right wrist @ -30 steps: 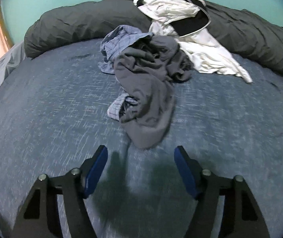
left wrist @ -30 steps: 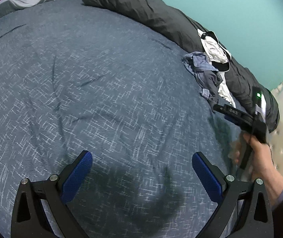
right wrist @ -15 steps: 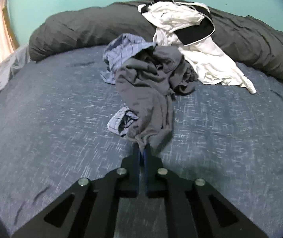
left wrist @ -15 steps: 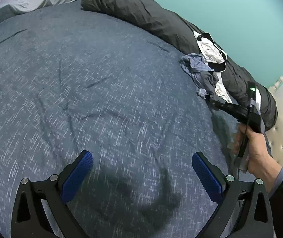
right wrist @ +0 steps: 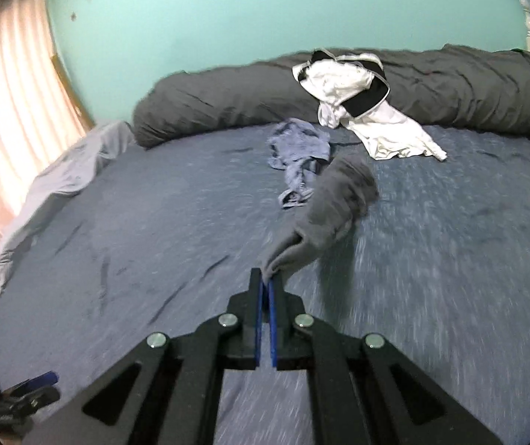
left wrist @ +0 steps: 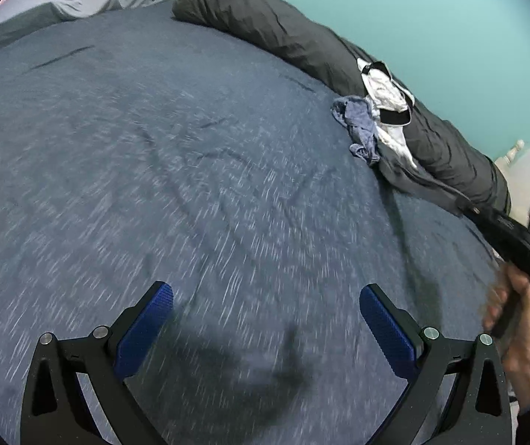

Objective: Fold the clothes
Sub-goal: 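Close the right tool on the grey shirt and pull it out, then drag the grey shirt across the bed with the right tool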

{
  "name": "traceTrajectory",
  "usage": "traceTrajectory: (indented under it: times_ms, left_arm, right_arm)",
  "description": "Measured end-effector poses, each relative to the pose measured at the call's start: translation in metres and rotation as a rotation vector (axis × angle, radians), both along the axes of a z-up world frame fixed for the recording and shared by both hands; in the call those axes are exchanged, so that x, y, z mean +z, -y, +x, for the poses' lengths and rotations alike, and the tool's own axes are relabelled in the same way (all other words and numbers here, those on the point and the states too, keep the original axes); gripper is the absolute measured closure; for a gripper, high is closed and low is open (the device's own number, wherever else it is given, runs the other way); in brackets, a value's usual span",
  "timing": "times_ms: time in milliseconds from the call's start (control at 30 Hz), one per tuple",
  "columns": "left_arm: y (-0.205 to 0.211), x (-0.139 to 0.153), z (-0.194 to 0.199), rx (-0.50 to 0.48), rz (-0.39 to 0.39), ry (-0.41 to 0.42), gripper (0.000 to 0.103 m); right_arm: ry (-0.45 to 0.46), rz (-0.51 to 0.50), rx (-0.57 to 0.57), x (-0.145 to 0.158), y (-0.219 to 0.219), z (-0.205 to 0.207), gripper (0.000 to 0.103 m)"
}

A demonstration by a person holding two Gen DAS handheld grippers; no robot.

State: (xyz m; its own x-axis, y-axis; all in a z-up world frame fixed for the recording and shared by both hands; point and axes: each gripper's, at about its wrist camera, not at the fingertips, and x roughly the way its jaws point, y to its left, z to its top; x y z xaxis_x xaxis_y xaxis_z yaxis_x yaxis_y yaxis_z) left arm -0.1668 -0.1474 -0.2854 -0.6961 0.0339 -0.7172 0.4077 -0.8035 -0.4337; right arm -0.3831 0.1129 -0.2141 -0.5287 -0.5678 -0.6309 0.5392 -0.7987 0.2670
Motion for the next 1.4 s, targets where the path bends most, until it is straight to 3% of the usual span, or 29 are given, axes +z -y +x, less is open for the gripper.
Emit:
traceTrajectory:
  times_ms: [200, 367, 533, 867, 1000, 1133, 1233, 1333, 1400]
  left_arm:
    - [-0.02, 0.001, 0.045, 0.011, 0.031, -0.005, 0.0]
    - [-0.033, -0.007, 0.052, -0.015, 0.019, 0.0, 0.0]
    - [-0.045, -0.014, 0.058, -0.041, 0.003, 0.005, 0.0]
    - [-0.066, -0.029, 0.057, -0.085, -0.008, 0.02, 0.0]
    - [-0.069, -0.03, 0.048, -0.113, -0.062, 0.026, 0.0]
    - [-0.058, -0.036, 0.043, -0.075, -0.036, 0.039, 0.0]
    - [-0.058, -0.037, 0.036, -0.078, -0.064, 0.045, 0.0]
    - [-0.061, -0.039, 0.03, -0.096, -0.088, 0.045, 0.0]
    - [-0.064, -0.041, 0.028, -0.104, -0.101, 0.047, 0.0]
  right_arm:
    - [0.029, -0.063, 0.025, 0.013, -0.037, 0.09, 0.101]
    - [0.061, -0.122, 0.04, 0.011, -0.058, 0.158, 0.101]
    - [0.071, -0.119, 0.058, -0.004, -0.069, 0.207, 0.101]
    - [0.178, -0.195, 0.062, -0.068, -0.074, 0.222, 0.1]
    - [0.248, -0.222, -0.003, -0.094, -0.08, 0.208, 0.098]
    - [0.292, -0.223, -0.049, -0.108, -0.089, 0.197, 0.097]
    - [0.304, -0.208, -0.058, -0.112, -0.092, 0.195, 0.097]
    - [0.27, -0.19, -0.08, -0.105, -0.097, 0.193, 0.088]
    - [0.248, -0.2, -0.095, -0.1, -0.103, 0.191, 0.068]
